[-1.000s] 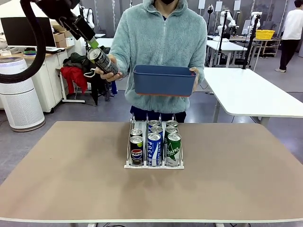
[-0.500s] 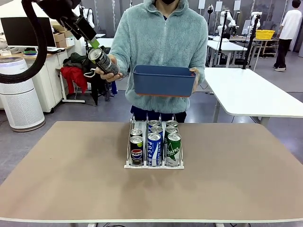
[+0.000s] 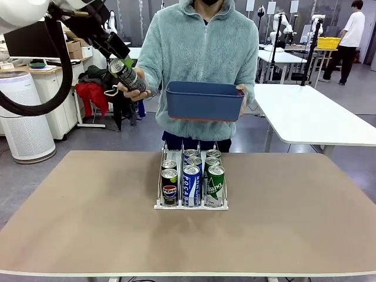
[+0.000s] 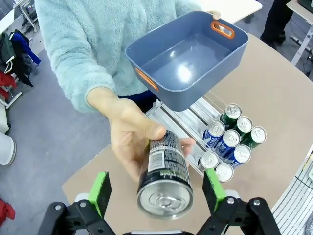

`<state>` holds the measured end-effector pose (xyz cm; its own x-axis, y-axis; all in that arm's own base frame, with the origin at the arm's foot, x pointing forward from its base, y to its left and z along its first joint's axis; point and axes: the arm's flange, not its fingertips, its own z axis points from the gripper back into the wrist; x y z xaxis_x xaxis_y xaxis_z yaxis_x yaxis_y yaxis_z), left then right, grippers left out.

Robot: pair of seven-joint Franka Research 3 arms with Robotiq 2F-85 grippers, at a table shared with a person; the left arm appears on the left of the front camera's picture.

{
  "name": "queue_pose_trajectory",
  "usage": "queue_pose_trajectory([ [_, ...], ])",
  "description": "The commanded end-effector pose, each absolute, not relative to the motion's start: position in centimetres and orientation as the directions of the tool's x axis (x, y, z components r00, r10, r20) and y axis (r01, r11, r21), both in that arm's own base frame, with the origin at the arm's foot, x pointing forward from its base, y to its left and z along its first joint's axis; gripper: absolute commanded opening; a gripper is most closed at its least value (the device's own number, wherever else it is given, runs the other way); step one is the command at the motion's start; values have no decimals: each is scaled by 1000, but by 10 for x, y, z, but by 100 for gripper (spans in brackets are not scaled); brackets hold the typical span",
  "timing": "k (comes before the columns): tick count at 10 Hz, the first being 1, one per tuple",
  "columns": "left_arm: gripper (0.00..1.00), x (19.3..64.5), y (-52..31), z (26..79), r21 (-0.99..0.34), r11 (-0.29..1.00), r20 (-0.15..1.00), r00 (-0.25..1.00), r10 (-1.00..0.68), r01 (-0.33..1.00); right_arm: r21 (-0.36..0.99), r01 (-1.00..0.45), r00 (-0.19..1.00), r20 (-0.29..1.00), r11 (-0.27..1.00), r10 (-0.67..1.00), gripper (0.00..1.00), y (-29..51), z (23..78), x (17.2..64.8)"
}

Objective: Fill the beverage cans into the dispenser.
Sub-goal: Pick up the Pepsi coke handed by the human.

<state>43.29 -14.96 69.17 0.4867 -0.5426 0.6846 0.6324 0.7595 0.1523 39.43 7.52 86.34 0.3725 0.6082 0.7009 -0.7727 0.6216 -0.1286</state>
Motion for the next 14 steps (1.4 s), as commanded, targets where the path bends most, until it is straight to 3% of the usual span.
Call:
queue_pose_trajectory([
  [1, 100, 431, -149, 676, 136, 749, 699, 474, -536, 648, -120, -768, 382, 703, 630, 600, 100, 76, 863, 394],
  [11, 100, 436, -154, 657, 140, 763, 672, 506, -541, 631, -120, -768, 382, 703, 630, 600, 100, 76, 863, 394],
  [12, 41, 436, -154, 657, 139, 764, 671, 507, -540, 630, -120, -768, 382, 703, 630, 600, 100, 76, 863, 394],
  [13, 41, 436, -155, 657, 144, 764, 676, 501, -540, 628, -120, -768, 382, 703, 630, 600, 100, 76, 863, 394],
  [14, 0, 435, -156, 657, 137, 766, 680, 503, -533, 628, -120, -768, 382, 703, 630, 600, 100, 76, 863, 394],
])
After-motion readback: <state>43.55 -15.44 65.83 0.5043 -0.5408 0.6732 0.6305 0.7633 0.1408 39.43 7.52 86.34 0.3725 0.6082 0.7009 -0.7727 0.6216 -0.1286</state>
